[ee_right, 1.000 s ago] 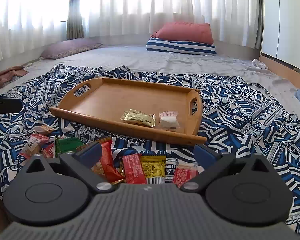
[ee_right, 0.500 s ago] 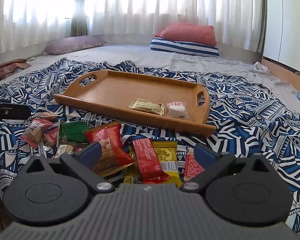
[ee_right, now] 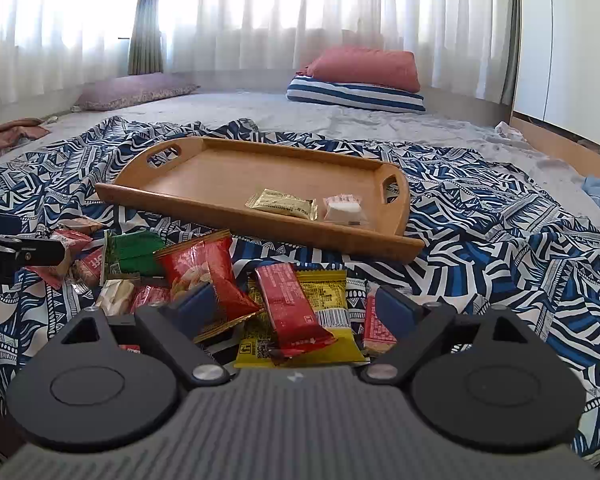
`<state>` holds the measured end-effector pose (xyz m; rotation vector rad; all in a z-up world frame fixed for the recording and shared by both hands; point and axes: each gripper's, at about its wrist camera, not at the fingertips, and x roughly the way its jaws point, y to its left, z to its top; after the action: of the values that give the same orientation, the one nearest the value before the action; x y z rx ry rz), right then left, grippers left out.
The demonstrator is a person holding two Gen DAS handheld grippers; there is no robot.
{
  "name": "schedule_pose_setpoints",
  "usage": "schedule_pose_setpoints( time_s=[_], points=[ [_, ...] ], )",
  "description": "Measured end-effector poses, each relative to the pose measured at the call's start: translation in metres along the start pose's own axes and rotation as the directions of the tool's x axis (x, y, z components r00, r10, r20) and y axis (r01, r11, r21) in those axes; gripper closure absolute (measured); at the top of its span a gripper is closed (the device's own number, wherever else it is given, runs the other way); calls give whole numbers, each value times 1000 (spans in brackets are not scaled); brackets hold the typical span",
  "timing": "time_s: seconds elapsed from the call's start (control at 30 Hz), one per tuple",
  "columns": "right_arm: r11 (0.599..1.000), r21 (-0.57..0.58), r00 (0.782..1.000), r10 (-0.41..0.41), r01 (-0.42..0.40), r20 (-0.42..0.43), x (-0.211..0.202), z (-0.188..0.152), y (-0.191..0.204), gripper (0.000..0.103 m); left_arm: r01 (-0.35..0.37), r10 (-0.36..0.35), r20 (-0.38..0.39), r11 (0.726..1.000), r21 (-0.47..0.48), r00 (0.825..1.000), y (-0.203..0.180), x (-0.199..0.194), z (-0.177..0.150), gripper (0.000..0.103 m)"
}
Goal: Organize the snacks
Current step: 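Grasp the pink-and-white packet with the left tool while the right tool grasps a red bar packet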
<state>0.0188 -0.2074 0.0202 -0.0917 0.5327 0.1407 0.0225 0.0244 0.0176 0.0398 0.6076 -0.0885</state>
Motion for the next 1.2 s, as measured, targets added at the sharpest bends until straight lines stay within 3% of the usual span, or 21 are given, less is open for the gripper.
schedule_pose_setpoints(
  time_s=[0.23,0.5,0.83,1.03,1.2],
  points=[
    [1000,11,1000,9,-9,-12,3,-2,0,20,5,-4,-21,1000,15,1000,-1,8,-2,52],
    [1000,19,1000,8,-8,-20,8,-1,2,36,-7,7,-38,1000,11,999,-2,17,0,55],
    [1000,15,1000,13,-12,-27,12,1,5,48,20,-22,-65,999,-30,998,3,23,2,73],
    [1000,-22,999,16,-17,-40,12,2,10,57,22,-24,-61,999,-32,998,3,17,3,75],
    [998,-59,999,-4,2,-37,10,3,16,73,21,-22,-46,999,-38,999,5,11,7,75]
  ],
)
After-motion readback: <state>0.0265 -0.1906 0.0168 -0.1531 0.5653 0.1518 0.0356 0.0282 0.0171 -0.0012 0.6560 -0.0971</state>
